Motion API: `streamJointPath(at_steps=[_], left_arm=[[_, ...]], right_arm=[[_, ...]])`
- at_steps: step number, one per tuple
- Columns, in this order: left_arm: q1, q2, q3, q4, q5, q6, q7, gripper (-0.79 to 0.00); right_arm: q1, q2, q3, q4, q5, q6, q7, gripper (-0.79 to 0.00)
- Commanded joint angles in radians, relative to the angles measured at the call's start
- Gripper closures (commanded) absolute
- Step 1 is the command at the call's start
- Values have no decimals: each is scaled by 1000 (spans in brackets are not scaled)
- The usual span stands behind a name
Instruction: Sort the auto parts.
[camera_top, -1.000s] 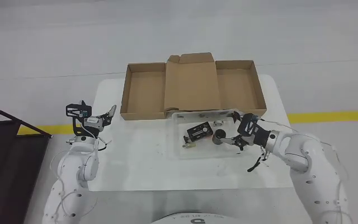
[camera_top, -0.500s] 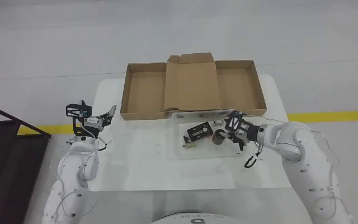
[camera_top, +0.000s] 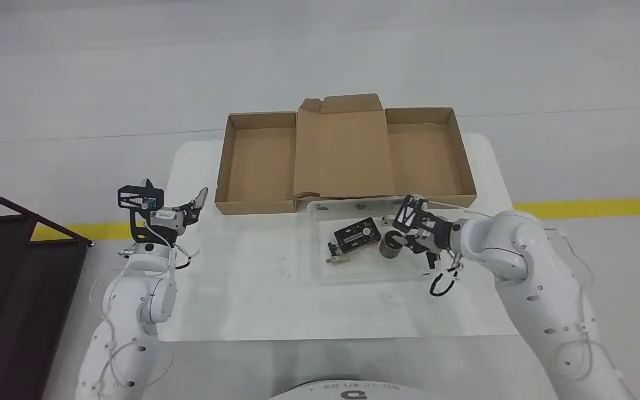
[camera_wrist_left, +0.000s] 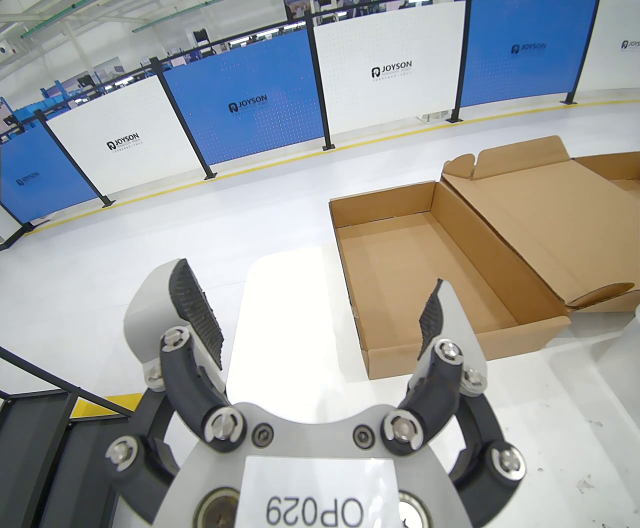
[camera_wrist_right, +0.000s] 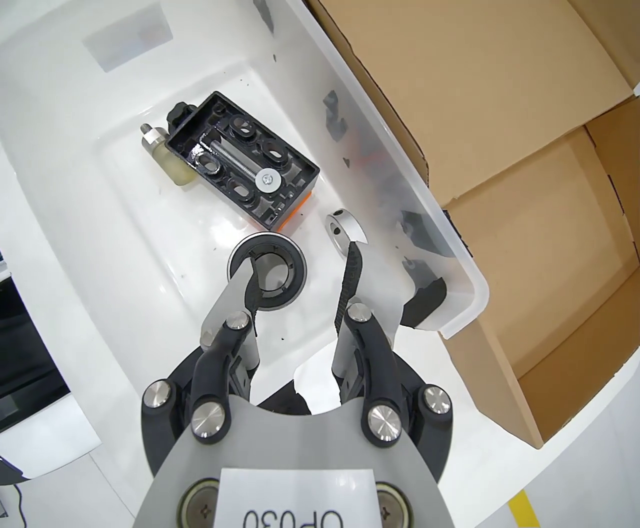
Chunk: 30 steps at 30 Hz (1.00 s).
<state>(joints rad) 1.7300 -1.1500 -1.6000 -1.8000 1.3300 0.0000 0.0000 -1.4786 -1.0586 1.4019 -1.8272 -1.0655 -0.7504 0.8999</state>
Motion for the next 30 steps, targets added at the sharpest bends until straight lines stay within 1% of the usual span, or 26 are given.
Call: streamJointPath(at_steps=[1,9,25,30], left_arm=[[0,0,0,0,0,0,0,-785],[0,0,0,0,0,0,0,-785],[0,0,0,0,0,0,0,-785],[0,0,0,0,0,0,0,-785]], right_arm=[[7,1,-9,5,-5,14,3,-357],[39,3,-64,27,-42,59,41,-351],[98,3,-152,76,-65,117,66,-345],[112,4,-171,90,-69,127,74,-308]])
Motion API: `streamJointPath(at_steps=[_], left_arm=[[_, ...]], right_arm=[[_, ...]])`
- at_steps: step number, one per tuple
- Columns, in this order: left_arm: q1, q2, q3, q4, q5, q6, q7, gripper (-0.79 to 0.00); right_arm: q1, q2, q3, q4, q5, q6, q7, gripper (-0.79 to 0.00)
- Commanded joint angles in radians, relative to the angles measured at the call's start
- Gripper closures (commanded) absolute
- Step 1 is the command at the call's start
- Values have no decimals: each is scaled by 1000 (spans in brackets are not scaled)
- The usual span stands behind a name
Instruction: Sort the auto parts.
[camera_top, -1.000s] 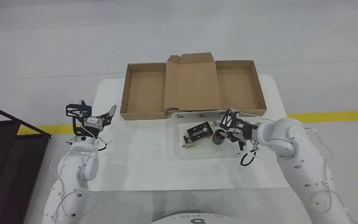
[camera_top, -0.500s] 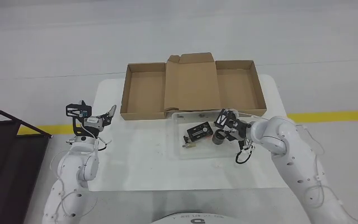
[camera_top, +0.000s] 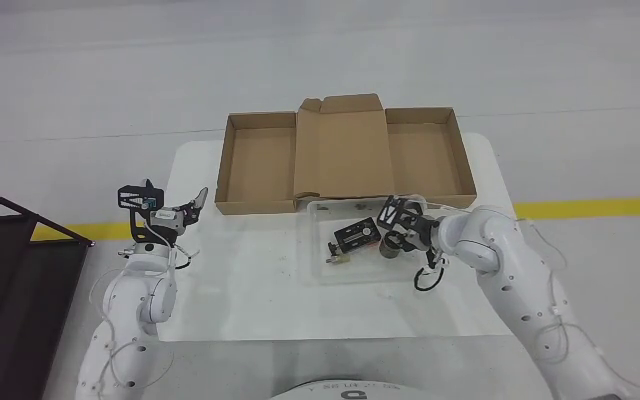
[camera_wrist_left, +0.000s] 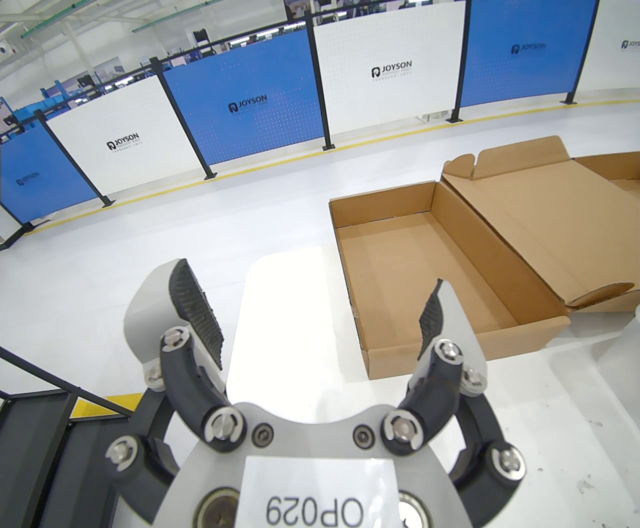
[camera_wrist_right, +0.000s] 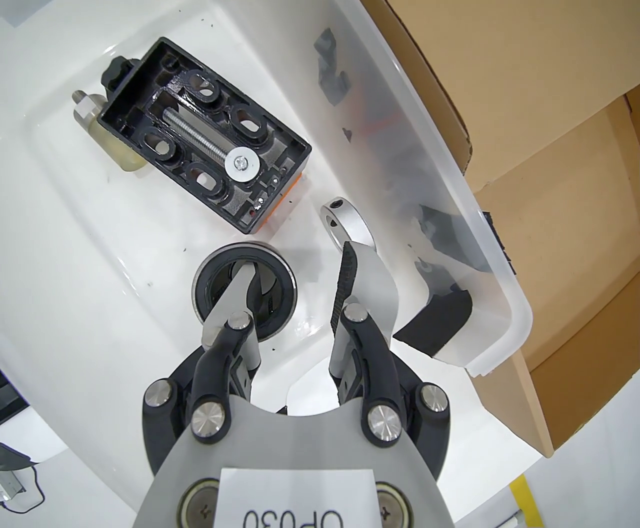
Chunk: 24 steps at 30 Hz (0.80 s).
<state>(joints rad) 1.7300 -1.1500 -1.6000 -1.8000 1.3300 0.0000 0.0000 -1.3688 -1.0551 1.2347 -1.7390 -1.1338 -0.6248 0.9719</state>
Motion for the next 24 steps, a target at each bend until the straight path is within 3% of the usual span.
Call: streamJointPath(at_steps=[1,5,8,15,24], left_arm=[[0,0,0,0,0,0,0,-785],[0,0,0,0,0,0,0,-785],[0,0,0,0,0,0,0,-785],[0,0,0,0,0,0,0,-785],[0,0,0,0,0,0,0,-785]], right_arm=[[4,1,-7,4,0,3,3,-289],[10,2,-17,8,6,-2,8,-191],[11,4,-20,7,10,-7,11,-6],[-13,16,9,-8,37,-44,-19,0],[-108,50,162,-25,203,-235,-170,0]])
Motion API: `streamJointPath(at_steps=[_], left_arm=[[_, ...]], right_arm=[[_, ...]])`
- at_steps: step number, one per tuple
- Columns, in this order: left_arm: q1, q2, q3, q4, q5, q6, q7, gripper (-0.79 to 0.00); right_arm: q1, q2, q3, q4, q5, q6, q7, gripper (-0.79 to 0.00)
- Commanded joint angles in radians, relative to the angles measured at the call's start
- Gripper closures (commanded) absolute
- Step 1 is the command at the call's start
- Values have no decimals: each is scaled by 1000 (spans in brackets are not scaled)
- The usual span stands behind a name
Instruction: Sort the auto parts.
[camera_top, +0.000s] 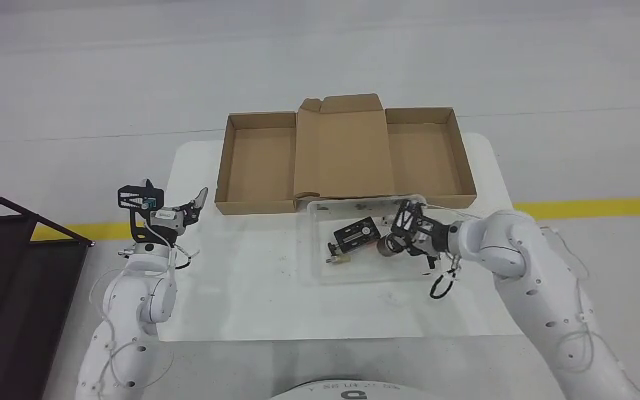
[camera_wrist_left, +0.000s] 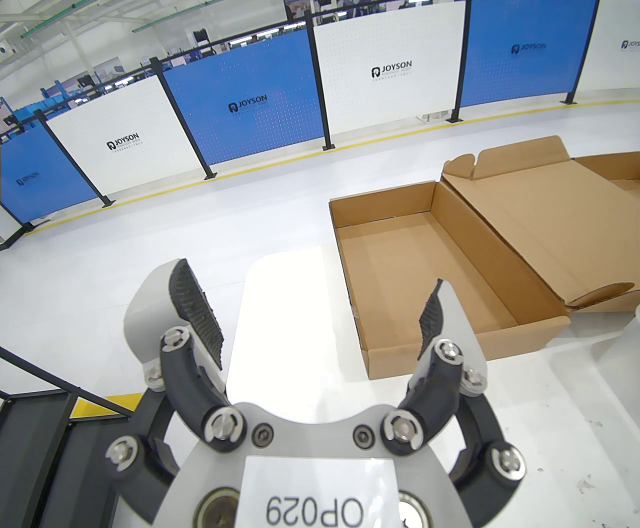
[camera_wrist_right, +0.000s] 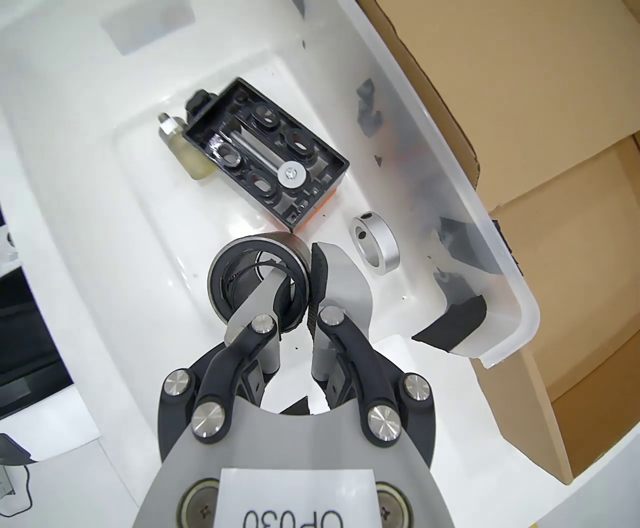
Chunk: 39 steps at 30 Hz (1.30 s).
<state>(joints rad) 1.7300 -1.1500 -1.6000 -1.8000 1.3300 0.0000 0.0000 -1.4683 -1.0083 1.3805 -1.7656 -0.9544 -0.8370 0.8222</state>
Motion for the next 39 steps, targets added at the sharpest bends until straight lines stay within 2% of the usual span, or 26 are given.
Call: streamJointPath(at_steps=[1,7,12,26,31,35,39], left_arm=[[0,0,0,0,0,0,0,-785],[0,0,0,0,0,0,0,-785],[0,0,0,0,0,0,0,-785],[0,0,0,0,0,0,0,-785],[0,0,0,0,0,0,0,-785],[0,0,0,0,0,0,0,-785],[0,0,0,0,0,0,0,-785]], right_arm=[[-17,6,33,4,46,-46,-42,0],[-53,20,94,44,169,-169,-175,0],[-65,28,79,59,211,-175,-263,0],[-66,29,76,61,213,-175,-266,0],[-57,33,118,60,283,-155,-341,0],[-5,43,201,60,357,-75,-357,0],[68,48,230,106,416,6,-342,0]])
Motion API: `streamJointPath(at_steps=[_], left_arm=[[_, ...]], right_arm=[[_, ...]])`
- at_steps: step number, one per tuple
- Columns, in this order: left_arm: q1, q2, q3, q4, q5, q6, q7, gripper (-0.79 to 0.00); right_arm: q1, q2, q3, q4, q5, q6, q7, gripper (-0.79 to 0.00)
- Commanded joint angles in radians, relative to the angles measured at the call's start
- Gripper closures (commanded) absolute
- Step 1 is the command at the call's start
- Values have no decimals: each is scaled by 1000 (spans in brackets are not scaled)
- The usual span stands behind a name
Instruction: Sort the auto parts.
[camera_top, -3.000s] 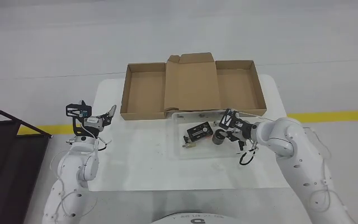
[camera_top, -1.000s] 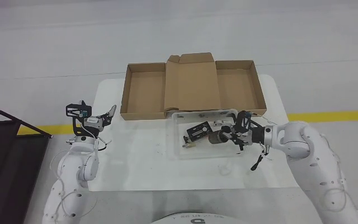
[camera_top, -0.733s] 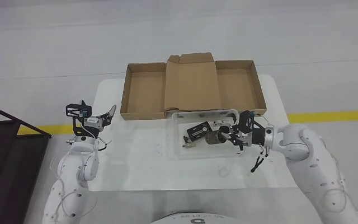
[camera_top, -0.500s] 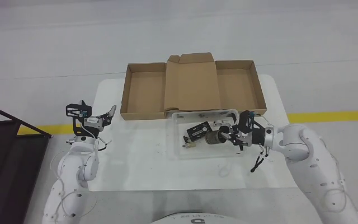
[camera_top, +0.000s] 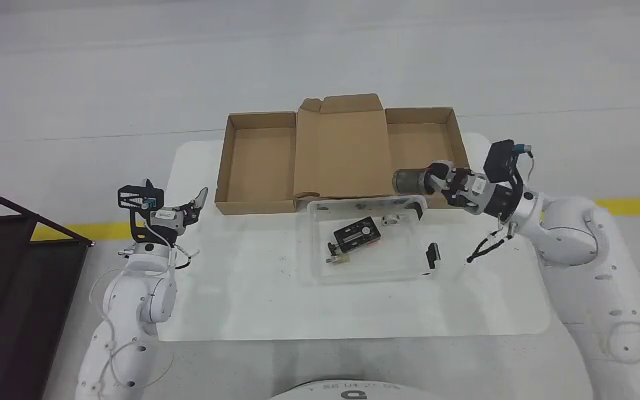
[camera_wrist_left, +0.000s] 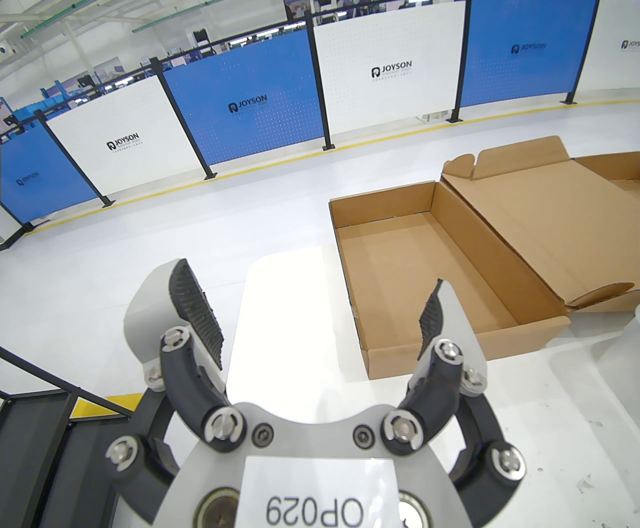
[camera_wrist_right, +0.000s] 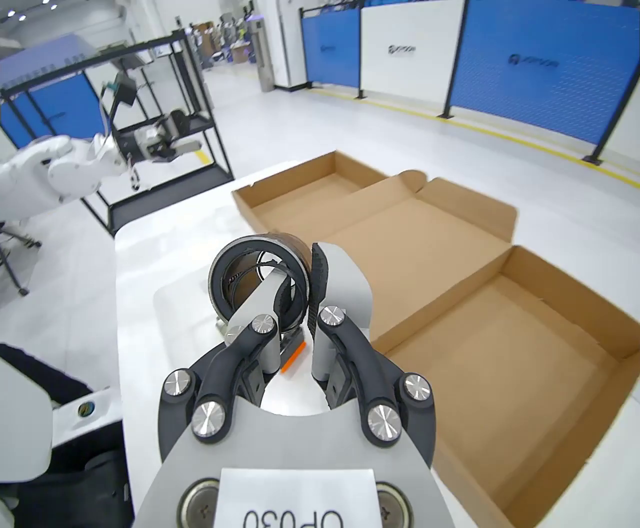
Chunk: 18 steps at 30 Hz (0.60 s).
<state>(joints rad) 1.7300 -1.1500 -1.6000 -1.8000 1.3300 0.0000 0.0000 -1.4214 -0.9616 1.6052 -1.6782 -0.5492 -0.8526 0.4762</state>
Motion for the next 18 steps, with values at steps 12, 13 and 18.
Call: streamJointPath(at_steps=[12,13,18], left_arm=[[0,0,0,0,0,0,0,-785],[0,0,0,0,0,0,0,-785],[0,0,0,0,0,0,0,-785]], right_arm=[[234,-8,-82,295,-251,333,-32,0],[247,-8,-91,313,-283,348,-26,0],[298,-9,-148,380,-409,397,64,0]])
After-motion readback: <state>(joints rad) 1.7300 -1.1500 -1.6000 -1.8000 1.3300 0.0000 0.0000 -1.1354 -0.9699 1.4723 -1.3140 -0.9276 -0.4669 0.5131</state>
